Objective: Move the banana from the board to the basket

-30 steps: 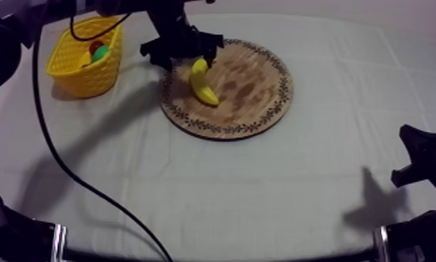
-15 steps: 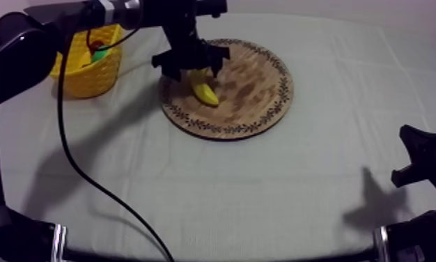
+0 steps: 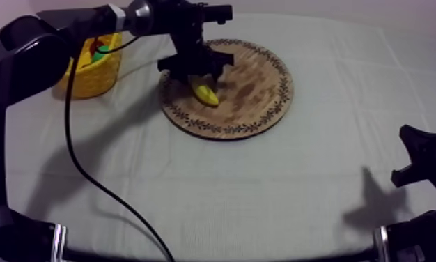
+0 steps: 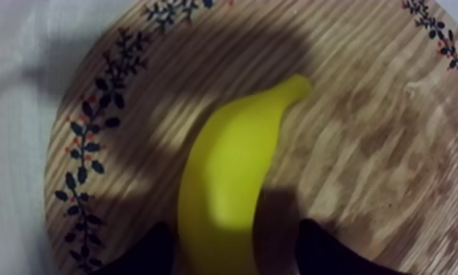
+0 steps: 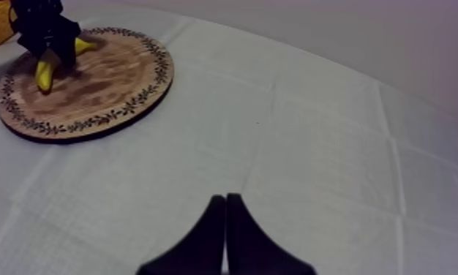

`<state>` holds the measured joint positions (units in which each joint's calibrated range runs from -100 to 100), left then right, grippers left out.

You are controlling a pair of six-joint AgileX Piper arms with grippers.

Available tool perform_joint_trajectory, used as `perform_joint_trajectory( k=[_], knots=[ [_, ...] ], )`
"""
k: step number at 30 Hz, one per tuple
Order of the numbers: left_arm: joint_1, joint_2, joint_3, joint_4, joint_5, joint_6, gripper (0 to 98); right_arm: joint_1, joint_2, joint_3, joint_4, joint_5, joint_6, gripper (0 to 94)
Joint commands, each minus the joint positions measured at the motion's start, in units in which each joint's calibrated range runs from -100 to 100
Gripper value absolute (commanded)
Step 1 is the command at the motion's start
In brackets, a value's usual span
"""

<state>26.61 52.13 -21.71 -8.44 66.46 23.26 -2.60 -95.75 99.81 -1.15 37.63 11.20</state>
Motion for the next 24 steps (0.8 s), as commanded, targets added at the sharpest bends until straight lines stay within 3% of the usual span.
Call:
perform_joint_trajectory(
  k=[1, 16, 24],
  knots=[
    [0.0, 0.0, -0.1, -0.22, -0.5, -0.1, 50.0, 0.0, 0.0, 0.0, 0.0, 0.0, 0.1, 0.3],
    [-0.4, 0.4, 0.1, -0.9, -3.0, -1.3, 29.6, 0.0, 0.0, 0.0, 0.0, 0.0, 0.0, 0.3],
    [-0.7, -1.9, 1.7, -0.92, -3.8, -1.8, 26.2, 0.0, 0.0, 0.0, 0.0, 0.0, 0.0, 0.3]
  ],
)
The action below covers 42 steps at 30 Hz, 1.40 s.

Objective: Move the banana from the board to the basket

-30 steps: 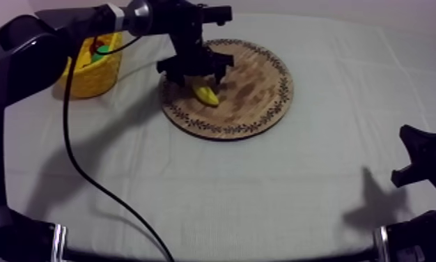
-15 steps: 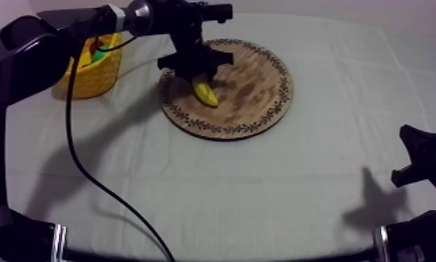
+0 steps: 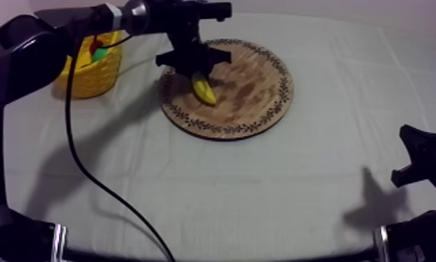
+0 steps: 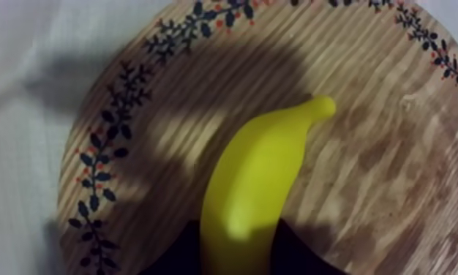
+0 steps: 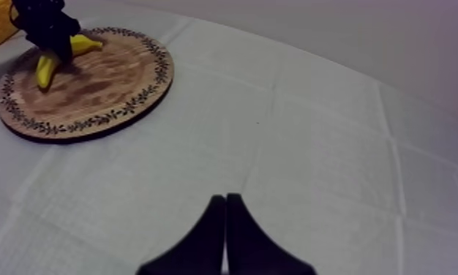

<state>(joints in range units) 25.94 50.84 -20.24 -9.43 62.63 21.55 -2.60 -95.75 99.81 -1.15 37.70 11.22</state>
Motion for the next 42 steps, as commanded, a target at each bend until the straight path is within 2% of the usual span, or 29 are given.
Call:
perform_joint_trajectory(
  k=[1, 6, 11, 15, 24, 27, 34, 42],
  knots=[
    [-0.1, -1.4, 0.6, 0.24, 0.1, -0.3, 25.9, 0.0, 0.0, 0.0, 0.0, 0.0, 0.0, 0.3],
    [-0.8, -7.7, 3.5, 1.74, -0.4, -2.7, 24.5, 0.0, 0.0, 0.0, 0.0, 0.0, 0.0, 0.3],
    [-2.4, -16.7, 7.3, 3.94, -0.5, -6.6, 23.3, 0.0, 0.0, 0.0, 0.0, 0.0, 0.0, 0.3],
    [-4.0, -25.1, 12.1, 4.71, -0.2, -10.0, 22.6, 0.0, 0.0, 0.0, 0.0, 0.0, 0.0, 0.3],
    [-9.3, -43.8, 25.0, 4.45, 2.0, -17.2, 22.8, 0.0, 0.0, 0.0, 0.0, 0.0, 0.0, 0.3],
    [-10.8, -49.1, 28.8, 3.64, 2.9, -18.7, 23.3, 0.0, 0.0, 0.0, 0.0, 0.0, 0.0, 0.3],
    [-13.1, -58.3, 33.6, 1.36, 3.9, -18.8, 21.3, 0.0, 0.0, 0.0, 0.0, 0.0, 0.0, 0.3],
    [-16.5, -60.0, 28.6, 0.3, 5.4, -18.0, 17.9, 0.0, 0.0, 0.0, 0.0, 0.0, 0.0, 0.3]
  ],
)
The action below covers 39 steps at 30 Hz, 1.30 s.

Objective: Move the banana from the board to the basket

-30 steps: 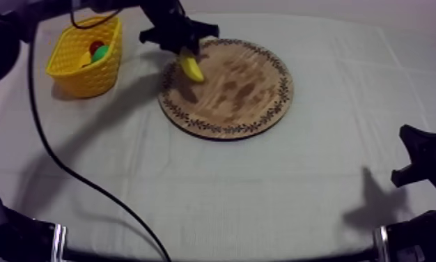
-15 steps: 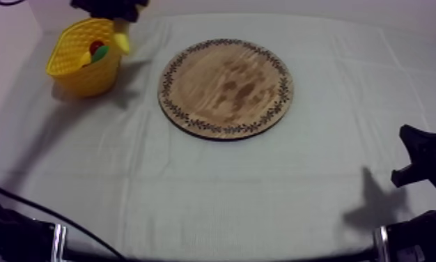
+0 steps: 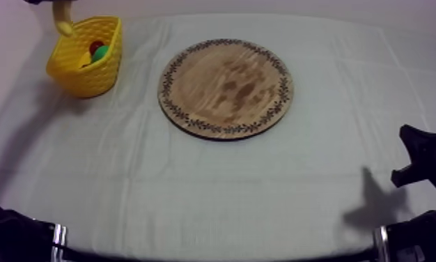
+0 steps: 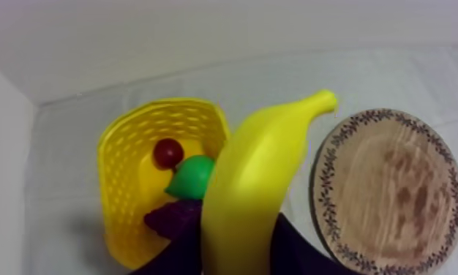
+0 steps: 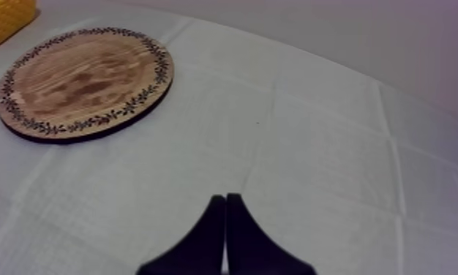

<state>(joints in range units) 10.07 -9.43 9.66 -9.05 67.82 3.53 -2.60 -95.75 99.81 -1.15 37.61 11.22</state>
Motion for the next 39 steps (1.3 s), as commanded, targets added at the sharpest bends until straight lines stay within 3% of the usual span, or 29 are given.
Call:
perform_joint_trajectory(
  k=[1, 21, 39],
  knots=[
    [-1.1, 0.7, -2.5, -0.16, 0.2, 0.0, 17.8, 0.0, 0.0, 0.0, 0.0, 0.1, 0.0, 0.3],
    [-8.6, 22.1, -24.5, -1.29, -3.0, 0.1, 15.4, 0.0, 0.0, 0.0, 0.0, 0.1, 0.0, 0.3],
    [-8.0, 40.6, -25.2, -2.9, -4.5, 2.7, 14.2, 0.0, 0.0, 0.0, 0.0, 0.1, 0.0, 0.3]
  ],
)
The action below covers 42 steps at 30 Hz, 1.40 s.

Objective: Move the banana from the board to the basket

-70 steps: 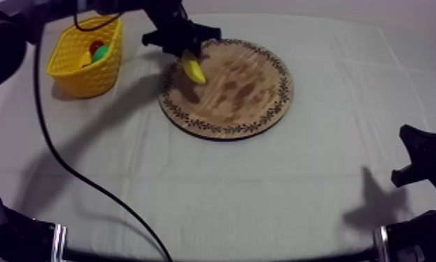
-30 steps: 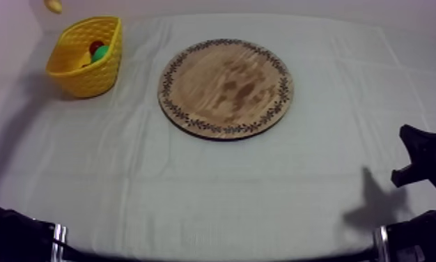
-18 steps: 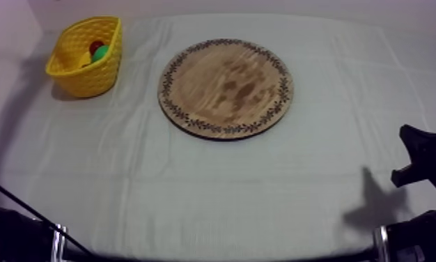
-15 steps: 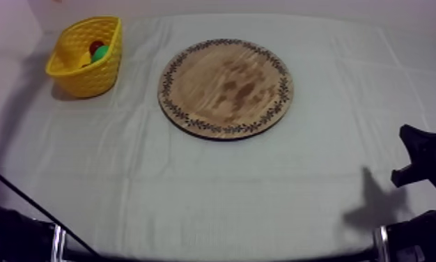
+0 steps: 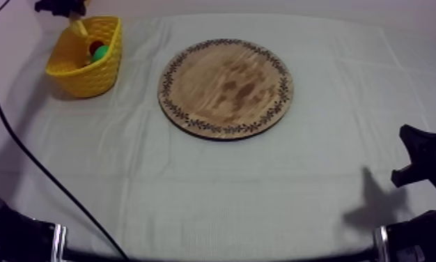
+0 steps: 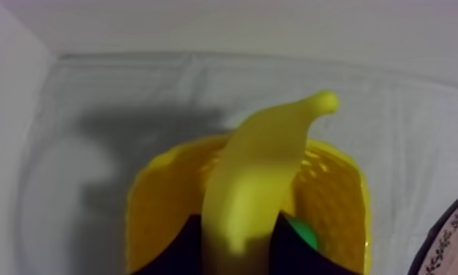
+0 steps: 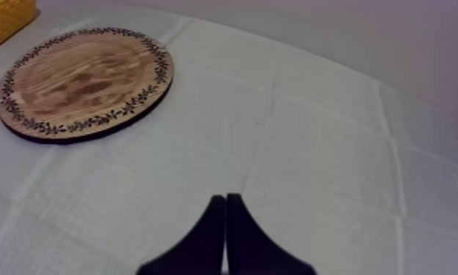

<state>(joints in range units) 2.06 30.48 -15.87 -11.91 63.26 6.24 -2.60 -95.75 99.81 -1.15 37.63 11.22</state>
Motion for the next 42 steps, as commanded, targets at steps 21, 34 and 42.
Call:
perform_joint_trajectory(
  k=[21, 34, 42],
  knots=[
    [0.3, 2.6, 3.5, -0.37, 0.7, 0.3, 26.9, 0.0, 0.0, 0.0, 0.0, 0.0, 0.0, 0.3],
    [-0.3, 0.9, 5.1, 0.15, 3.2, 0.4, 76.1, 0.0, 0.0, 0.0, 0.0, 0.0, 0.0, 0.3],
    [-0.8, -1.1, 6.0, 0.02, 0.7, 0.4, 60.1, 0.0, 0.0, 0.0, 0.0, 0.0, 0.0, 0.3]
  ],
)
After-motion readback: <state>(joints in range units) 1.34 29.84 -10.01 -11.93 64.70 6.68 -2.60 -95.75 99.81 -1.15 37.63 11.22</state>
